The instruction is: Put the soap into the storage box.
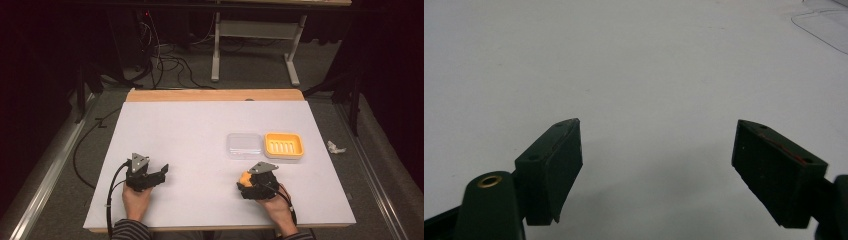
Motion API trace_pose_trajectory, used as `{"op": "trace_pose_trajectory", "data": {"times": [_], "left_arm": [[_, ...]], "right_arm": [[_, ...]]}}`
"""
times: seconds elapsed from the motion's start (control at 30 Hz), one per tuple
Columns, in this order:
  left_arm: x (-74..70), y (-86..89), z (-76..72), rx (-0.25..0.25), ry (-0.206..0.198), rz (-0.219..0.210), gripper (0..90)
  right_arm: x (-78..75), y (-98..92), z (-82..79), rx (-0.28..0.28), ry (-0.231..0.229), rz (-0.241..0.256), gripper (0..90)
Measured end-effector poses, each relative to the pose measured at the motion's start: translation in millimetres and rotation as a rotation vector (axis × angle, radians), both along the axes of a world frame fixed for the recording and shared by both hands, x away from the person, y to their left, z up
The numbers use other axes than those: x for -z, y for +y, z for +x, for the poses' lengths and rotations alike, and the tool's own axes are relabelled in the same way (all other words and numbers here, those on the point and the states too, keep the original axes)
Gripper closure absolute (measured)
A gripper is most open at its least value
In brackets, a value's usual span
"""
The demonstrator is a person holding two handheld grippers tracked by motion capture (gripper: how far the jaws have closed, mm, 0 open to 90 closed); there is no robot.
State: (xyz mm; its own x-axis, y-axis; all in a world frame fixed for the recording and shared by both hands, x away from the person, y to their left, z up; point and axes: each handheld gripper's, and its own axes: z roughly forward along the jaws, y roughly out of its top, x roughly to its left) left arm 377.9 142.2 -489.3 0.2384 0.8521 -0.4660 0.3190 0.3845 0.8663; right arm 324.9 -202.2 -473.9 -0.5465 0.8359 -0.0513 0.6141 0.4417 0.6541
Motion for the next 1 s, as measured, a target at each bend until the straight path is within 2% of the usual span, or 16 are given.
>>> {"op": "trace_pose_trajectory", "data": {"times": [0.13,0.43,0.53,0.67,0.87,1.0], "left_arm": [[-0.1,-0.1,0.6,-0.003,0.005,-0.008,21.0],[-0.4,-0.6,-0.4,0.000,-0.007,-0.010,21.1],[-0.1,0.0,0.1,-0.002,0.001,-0.004,21.0],[-0.4,-0.7,-0.5,-0.003,-0.010,-0.010,21.0],[-0.5,-0.7,-0.4,-0.006,-0.007,-0.012,21.3],[0.2,-1.1,-0.9,-0.006,-0.013,0.011,21.5]], "right_arm": [[-1.9,-2.3,1.2,-0.024,0.018,0.002,26.1],[-6.9,-7.2,0.2,-0.046,-0.005,0.024,26.5],[-11.2,-10.0,1.2,-0.056,-0.010,0.033,26.8],[-14.6,-9.5,1.2,-0.052,-0.012,0.021,27.0],[-24.3,-6.9,3.1,-0.040,-0.023,0.033,27.4],[-33.6,-7.6,8.6,-0.036,-0.017,0.036,27.5]]}}
